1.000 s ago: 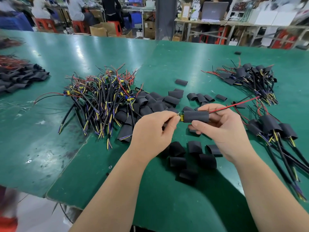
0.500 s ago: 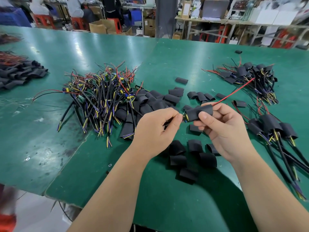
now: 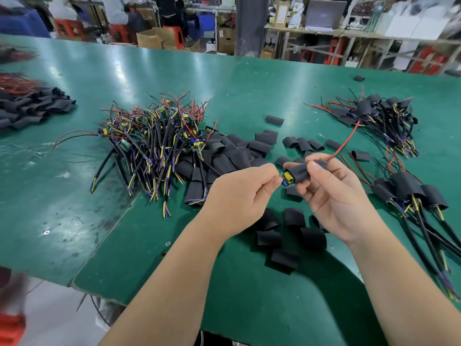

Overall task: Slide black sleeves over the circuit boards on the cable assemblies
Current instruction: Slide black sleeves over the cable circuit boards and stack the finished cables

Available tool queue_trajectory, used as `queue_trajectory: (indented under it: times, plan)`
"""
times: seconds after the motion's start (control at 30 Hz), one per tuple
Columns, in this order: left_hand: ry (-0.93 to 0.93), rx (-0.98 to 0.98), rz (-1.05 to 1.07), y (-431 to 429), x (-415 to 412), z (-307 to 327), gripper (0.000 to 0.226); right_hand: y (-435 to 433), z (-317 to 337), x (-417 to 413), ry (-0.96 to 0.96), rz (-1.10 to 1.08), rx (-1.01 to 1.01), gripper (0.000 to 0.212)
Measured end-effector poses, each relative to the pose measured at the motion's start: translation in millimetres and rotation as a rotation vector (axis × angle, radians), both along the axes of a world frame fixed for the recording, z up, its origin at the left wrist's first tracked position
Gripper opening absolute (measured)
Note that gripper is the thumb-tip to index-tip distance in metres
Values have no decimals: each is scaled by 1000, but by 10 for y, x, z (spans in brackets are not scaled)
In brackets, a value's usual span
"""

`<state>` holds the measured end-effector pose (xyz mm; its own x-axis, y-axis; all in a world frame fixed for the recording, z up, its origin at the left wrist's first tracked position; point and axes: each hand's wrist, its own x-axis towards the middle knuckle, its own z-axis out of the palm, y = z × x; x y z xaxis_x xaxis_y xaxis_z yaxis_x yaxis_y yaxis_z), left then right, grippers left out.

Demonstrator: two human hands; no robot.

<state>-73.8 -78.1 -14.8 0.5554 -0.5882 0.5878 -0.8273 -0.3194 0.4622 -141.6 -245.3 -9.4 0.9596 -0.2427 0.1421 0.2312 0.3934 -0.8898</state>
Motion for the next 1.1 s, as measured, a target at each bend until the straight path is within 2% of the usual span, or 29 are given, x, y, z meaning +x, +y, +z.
queue_trajectory:
  times: [0.1, 0.27, 0.33, 0.4, 0.47, 0.73, 0.87, 0.97, 1.1]
  plan:
    - [-10, -11, 23, -10, 9, -33, 32, 19, -17, -3, 15, 14, -49, 14]
    - [91, -215, 75, -53, 53, -89, 26, 21, -34, 8, 1, 12, -82, 20]
    - [239, -334, 91, -74, 47, -106, 11, 34, -35, 11, -3, 7, -97, 22]
    - [406, -422, 68, -83, 50, -111, 14, 53, -39, 14, 8, -14, -111, 30]
    - [476, -423, 26, -77, 68, -104, 18, 64, -49, 17, 16, -32, -117, 36]
    - [306, -310, 17, -49, 86, -55, 17, 48, -47, 35, -22, -101, 34, 25]
    - [164, -259, 24, -33, 112, -60, 13, 46, -56, 33, 11, -110, -170, 46]
    - [160, -246, 16, -37, 107, -62, 13, 9, -71, 29, 21, -108, -251, 35]
    - [143, -248, 8, -46, 88, -66, 13, -52, -48, 4, -8, -69, -301, 41]
